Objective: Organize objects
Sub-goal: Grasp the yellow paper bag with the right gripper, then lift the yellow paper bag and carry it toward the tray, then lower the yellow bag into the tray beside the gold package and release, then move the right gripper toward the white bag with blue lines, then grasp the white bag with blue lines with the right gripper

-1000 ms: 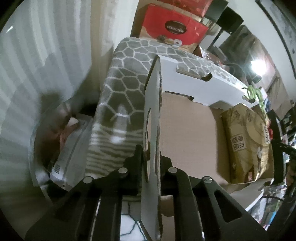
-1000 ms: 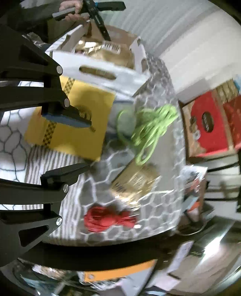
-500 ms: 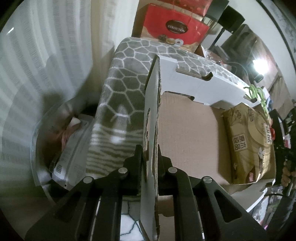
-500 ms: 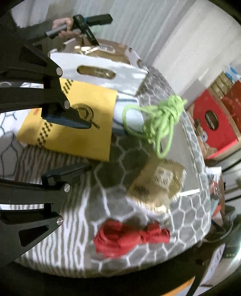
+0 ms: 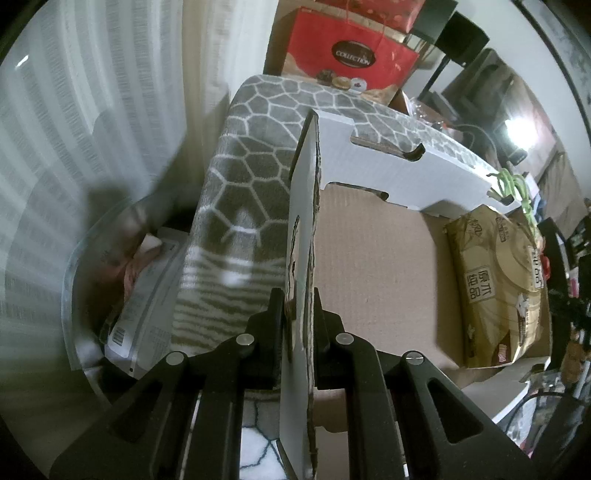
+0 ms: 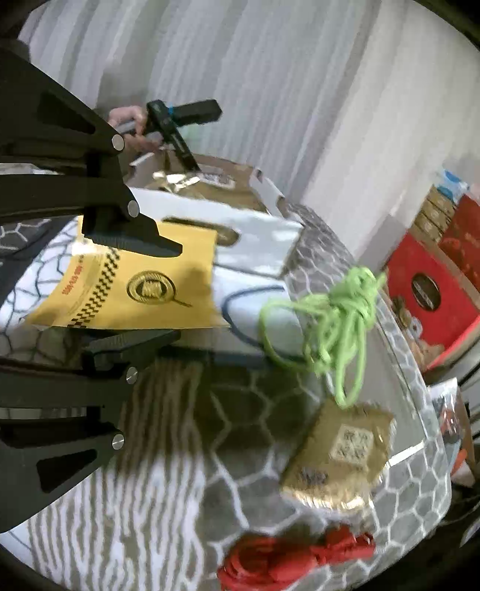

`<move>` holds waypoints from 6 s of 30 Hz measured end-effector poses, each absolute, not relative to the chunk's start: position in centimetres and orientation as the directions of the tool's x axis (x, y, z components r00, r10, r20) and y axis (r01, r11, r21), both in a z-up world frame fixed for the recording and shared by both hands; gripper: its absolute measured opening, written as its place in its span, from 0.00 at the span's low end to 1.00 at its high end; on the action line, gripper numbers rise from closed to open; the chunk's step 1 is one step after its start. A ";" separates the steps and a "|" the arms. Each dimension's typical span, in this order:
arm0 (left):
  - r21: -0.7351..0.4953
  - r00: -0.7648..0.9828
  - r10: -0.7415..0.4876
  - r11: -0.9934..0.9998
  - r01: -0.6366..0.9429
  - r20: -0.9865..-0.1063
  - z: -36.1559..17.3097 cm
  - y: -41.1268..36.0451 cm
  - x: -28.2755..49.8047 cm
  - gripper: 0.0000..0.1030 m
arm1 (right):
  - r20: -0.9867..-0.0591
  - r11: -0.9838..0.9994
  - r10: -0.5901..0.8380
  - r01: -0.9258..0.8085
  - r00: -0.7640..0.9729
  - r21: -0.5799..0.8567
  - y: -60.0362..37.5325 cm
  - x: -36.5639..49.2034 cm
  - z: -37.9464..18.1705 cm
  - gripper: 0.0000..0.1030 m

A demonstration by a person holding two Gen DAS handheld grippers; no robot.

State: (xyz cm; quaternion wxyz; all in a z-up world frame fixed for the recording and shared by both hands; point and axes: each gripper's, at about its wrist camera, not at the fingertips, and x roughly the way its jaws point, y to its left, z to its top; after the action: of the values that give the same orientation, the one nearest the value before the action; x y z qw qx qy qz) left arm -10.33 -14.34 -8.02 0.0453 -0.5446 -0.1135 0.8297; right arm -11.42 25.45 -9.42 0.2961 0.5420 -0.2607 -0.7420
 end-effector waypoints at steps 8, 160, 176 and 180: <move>-0.248 -0.402 0.209 -0.968 0.047 -0.891 -8.0 -14.7 -10.4 0.10 | -0.716 -0.742 -0.670 0.168 -0.196 0.649 23.2 -10.6 -11.0 0.06; -0.246 -0.425 0.189 -0.966 0.082 -0.885 -7.9 -15.0 -10.9 0.08 | -0.883 -0.932 -0.360 0.064 -0.303 0.358 22.9 -12.9 -9.0 0.41; -0.247 -0.424 0.190 -0.966 0.083 -0.885 -7.9 -15.0 -10.8 0.08 | -0.731 -0.771 -0.621 0.055 -0.281 0.634 23.8 -13.2 -9.1 0.32; -0.246 -0.424 0.189 -0.966 0.083 -0.886 -8.0 -14.9 -10.8 0.08 | -0.759 -0.798 -0.588 0.047 -0.278 0.601 24.0 -12.9 -9.4 0.31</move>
State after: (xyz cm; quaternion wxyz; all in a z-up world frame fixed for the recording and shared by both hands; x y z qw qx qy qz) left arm -10.85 -14.94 -7.95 0.0320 -0.5357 -0.1269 0.8342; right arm -12.92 24.01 -9.42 0.2084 0.5635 -0.2400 -0.7625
